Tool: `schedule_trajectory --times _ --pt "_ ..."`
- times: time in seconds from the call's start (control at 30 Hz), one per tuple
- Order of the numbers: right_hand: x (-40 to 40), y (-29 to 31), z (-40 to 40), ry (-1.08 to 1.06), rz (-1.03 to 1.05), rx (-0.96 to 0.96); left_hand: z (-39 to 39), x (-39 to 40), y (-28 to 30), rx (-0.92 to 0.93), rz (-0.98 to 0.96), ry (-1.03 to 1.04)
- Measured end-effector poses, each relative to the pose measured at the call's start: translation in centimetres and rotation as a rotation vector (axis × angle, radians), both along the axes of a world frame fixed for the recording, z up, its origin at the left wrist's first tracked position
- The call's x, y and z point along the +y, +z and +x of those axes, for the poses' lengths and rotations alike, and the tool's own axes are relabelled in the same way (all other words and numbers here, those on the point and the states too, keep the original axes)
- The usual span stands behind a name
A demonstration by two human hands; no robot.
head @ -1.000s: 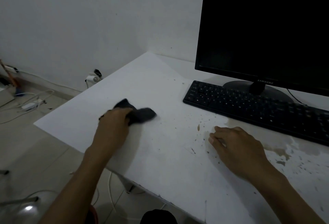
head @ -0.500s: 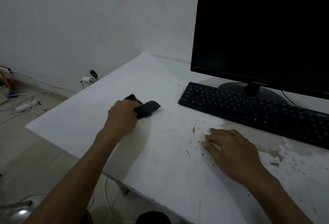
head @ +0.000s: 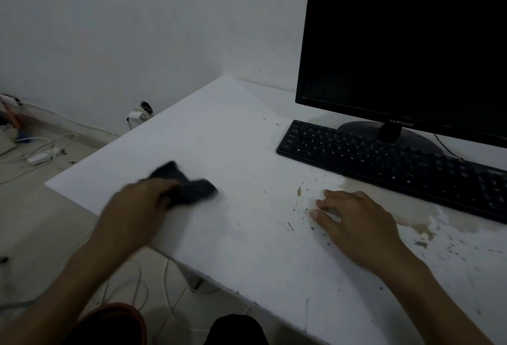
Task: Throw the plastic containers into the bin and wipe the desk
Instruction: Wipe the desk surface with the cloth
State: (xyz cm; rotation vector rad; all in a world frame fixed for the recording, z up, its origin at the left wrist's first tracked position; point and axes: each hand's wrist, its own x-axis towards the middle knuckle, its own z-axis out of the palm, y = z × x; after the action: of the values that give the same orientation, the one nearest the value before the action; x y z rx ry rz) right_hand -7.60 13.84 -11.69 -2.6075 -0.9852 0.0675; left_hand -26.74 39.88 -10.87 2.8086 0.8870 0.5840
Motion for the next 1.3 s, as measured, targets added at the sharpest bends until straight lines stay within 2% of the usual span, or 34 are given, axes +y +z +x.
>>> schedule_trajectory --times 0.07,0.1,0.17,0.27,0.33,0.43,0.53,0.6,0.7,0.77,0.9,1.0,1.03,1.1,1.17,1.2,1.3 --pt "0.0 0.1 -0.1 0.005 0.0 0.0 0.1 2.1 0.4 -0.006 -0.009 0.209" --pt "0.0 0.1 -0.1 0.006 -0.005 -0.004 0.3 2.4 0.4 -0.009 -0.012 0.245" --pt "0.0 0.1 -0.2 -0.001 -0.012 -0.007 1.7 1.5 0.3 0.021 0.021 0.181" --pt "0.0 0.1 -0.3 -0.017 -0.005 -0.012 4.2 -1.3 -0.2 0.078 0.031 -0.126" --pt "0.1 0.1 -0.5 -0.017 -0.003 -0.024 5.2 -1.8 -0.7 0.089 0.019 -0.227" --pt "0.2 0.1 -0.4 -0.004 0.0 -0.048 6.5 0.9 -0.7 0.104 0.1 -0.093" --pt "0.1 -0.1 -0.2 0.001 0.004 -0.04 7.4 2.1 -0.2 0.059 0.068 0.029" --pt "0.2 -0.3 -0.2 -0.005 0.015 -0.037 7.6 0.2 -0.2 0.09 0.05 -0.06" --pt "0.5 -0.4 0.0 -0.011 0.004 -0.038 7.6 -5.8 -0.7 0.119 0.02 -0.334" --pt "0.6 -0.4 0.1 -0.011 -0.003 -0.032 8.2 -8.0 -0.9 0.114 -0.003 -0.392" --pt "0.3 -0.7 0.0 -0.004 0.013 -0.008 11.4 -4.3 -1.4 0.06 0.025 -0.152" --pt "0.2 -0.7 0.1 -0.001 0.025 -0.006 13.1 -1.5 -1.0 -0.012 -0.031 0.031" --pt "0.1 -0.6 0.1 -0.002 0.027 -0.009 13.4 -1.9 -0.8 -0.013 -0.049 0.01" --pt "0.2 -0.7 0.1 -0.006 0.033 -0.023 13.6 -3.7 -1.0 0.004 -0.06 -0.179" --pt "0.3 -0.8 0.1 -0.007 0.035 -0.04 13.0 -5.8 -1.7 0.028 0.001 -0.391" --pt "0.3 -0.9 0.1 -0.005 0.035 -0.047 12.9 -5.8 -2.0 0.03 0.03 -0.431" --pt "0.3 -1.2 0.0 -0.003 0.044 -0.044 12.9 -2.2 -1.4 0.072 0.062 -0.258"
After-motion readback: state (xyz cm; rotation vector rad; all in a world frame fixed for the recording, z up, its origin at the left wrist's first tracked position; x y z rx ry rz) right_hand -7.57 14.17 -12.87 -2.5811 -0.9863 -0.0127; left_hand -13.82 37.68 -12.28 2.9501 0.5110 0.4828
